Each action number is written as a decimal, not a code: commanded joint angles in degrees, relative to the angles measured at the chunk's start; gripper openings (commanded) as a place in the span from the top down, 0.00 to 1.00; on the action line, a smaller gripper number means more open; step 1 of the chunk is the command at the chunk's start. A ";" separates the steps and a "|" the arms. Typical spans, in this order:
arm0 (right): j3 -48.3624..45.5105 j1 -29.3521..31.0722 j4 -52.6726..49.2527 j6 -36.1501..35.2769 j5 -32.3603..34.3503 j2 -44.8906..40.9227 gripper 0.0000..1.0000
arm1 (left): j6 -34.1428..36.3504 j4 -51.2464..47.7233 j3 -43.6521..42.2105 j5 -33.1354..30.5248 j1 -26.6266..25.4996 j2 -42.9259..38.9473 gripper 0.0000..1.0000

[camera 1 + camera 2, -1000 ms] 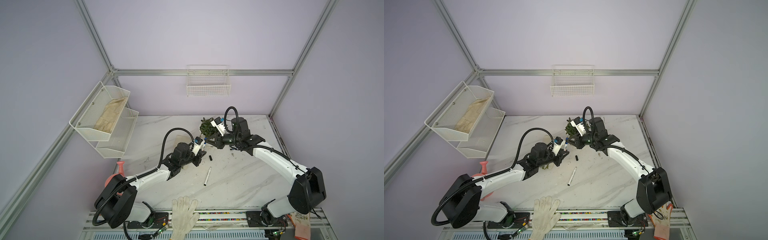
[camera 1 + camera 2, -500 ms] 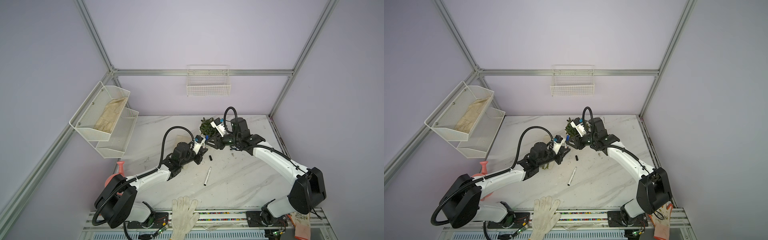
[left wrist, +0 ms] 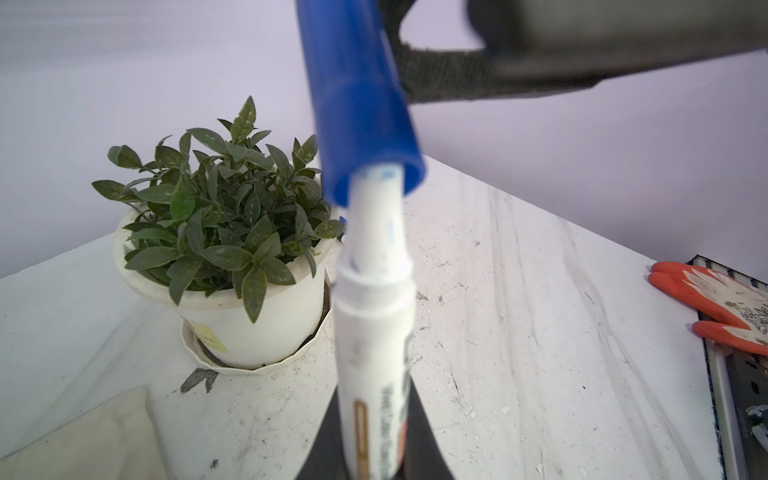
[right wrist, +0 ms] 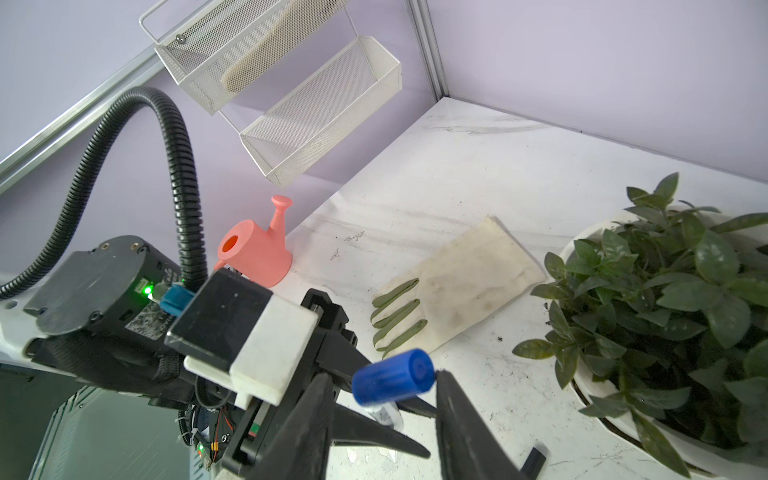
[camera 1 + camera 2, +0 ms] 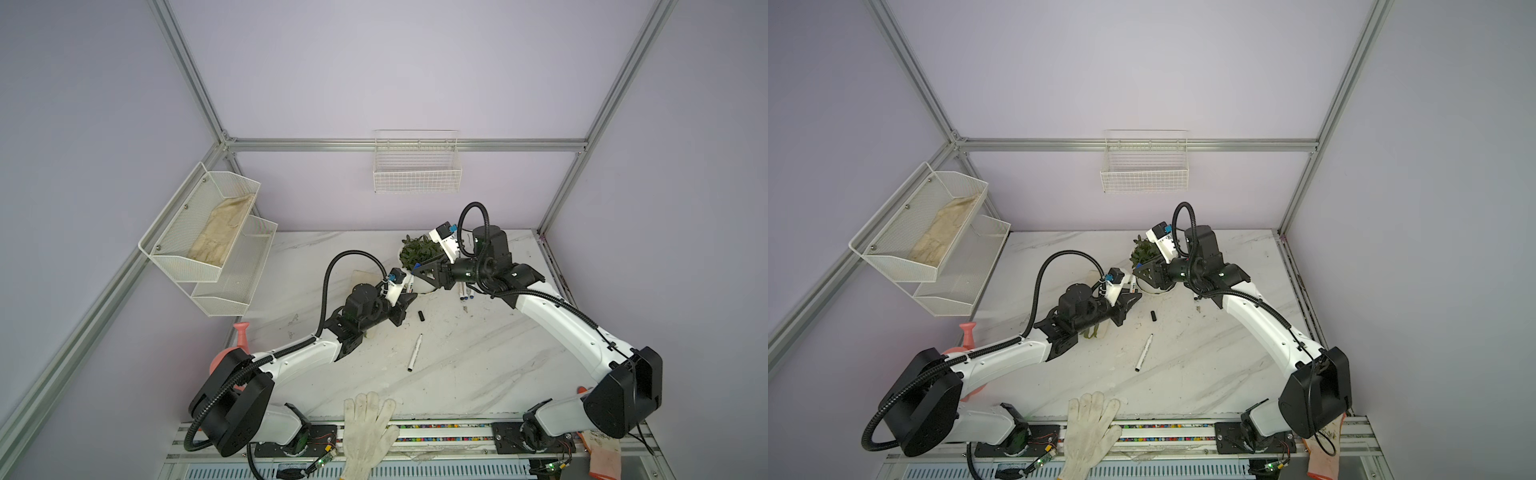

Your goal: Insert the pens into the pen caps

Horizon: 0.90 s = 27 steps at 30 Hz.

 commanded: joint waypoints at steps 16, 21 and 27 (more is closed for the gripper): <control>0.31 -0.21 4.64 1.26 -0.69 1.59 0.63 | -0.58 3.36 -0.88 2.01 -0.32 -0.47 1.00; 1.49 -0.18 4.63 1.10 -1.33 2.66 0.65 | -0.76 3.14 -0.99 2.05 -0.37 -0.55 1.00; 1.98 -0.18 4.78 1.04 -2.09 2.53 0.69 | -1.05 2.66 -1.13 1.84 -0.49 -0.48 1.00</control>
